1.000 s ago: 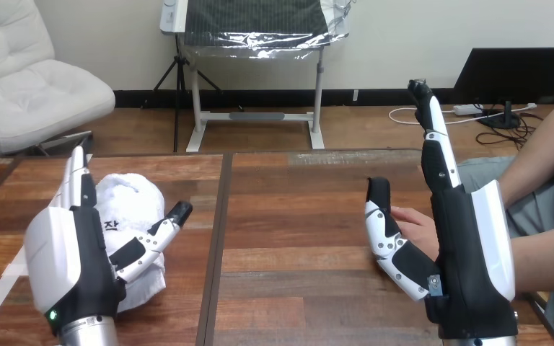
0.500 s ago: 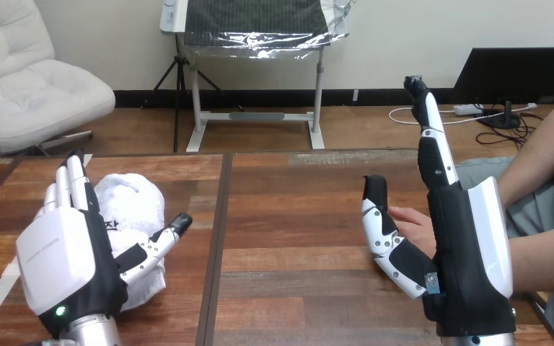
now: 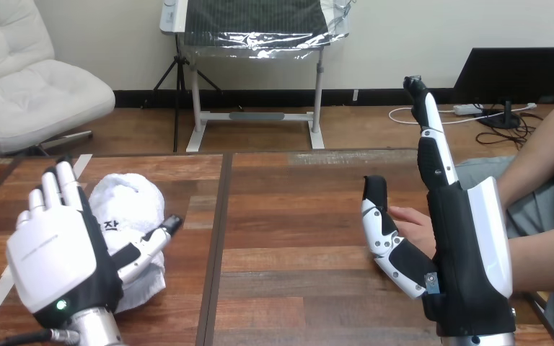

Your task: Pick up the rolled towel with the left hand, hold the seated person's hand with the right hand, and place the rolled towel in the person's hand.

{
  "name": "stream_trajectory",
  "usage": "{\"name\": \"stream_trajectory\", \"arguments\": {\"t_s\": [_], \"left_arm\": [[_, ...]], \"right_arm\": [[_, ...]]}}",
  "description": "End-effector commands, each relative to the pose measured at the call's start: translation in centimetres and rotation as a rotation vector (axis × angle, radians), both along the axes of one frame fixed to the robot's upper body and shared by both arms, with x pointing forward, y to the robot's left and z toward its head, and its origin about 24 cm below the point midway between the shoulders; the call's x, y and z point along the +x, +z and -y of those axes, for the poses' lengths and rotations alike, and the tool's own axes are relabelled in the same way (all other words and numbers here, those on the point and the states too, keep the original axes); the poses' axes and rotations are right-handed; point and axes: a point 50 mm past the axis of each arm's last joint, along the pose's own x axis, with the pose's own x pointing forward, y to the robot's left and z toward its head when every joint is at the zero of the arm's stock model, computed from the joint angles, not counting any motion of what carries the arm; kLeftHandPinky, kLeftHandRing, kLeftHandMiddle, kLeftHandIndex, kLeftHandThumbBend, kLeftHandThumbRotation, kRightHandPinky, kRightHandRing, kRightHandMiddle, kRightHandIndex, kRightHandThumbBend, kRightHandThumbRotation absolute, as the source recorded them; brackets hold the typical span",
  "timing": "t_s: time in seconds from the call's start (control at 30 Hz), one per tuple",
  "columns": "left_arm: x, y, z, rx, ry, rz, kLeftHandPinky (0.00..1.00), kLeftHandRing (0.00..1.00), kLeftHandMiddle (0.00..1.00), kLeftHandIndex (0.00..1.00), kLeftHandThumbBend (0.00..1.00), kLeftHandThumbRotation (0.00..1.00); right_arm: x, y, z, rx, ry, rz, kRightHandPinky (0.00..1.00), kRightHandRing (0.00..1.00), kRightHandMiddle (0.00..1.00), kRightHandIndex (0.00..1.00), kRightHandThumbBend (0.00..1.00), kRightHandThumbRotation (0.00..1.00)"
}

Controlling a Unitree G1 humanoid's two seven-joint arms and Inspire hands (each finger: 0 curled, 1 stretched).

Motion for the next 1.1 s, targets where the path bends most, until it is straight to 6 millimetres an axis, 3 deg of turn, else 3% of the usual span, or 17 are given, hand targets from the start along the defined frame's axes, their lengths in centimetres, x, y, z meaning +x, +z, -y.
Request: {"name": "stream_trajectory", "arguments": {"t_s": [0.0,0.47,1.07], "left_arm": [[1.7,1.8,0.4,0.053,-0.03,0.05,0.86,0.92,0.96,0.99,0.98,0.77],[2.5,1.3,0.0,0.049,-0.016,-0.059,0.86,0.91,0.96,0.99,0.98,0.82],[3.4,0.5,-0.5,0.05,0.011,-0.188,0.84,0.89,0.94,0.96,0.98,0.8]], "right_arm": [[0.5,0.9,-0.1,0.007,-0.003,0.05,1.0,1.0,1.0,1.0,0.0,0.0],[0.6,1.0,-0.1,-0.01,-0.002,0.048,1.0,1.0,1.0,1.0,0.0,0.0],[0.5,1.2,0.3,-0.019,-0.011,0.045,1.0,1.0,1.0,1.0,0.0,0.0]]}}
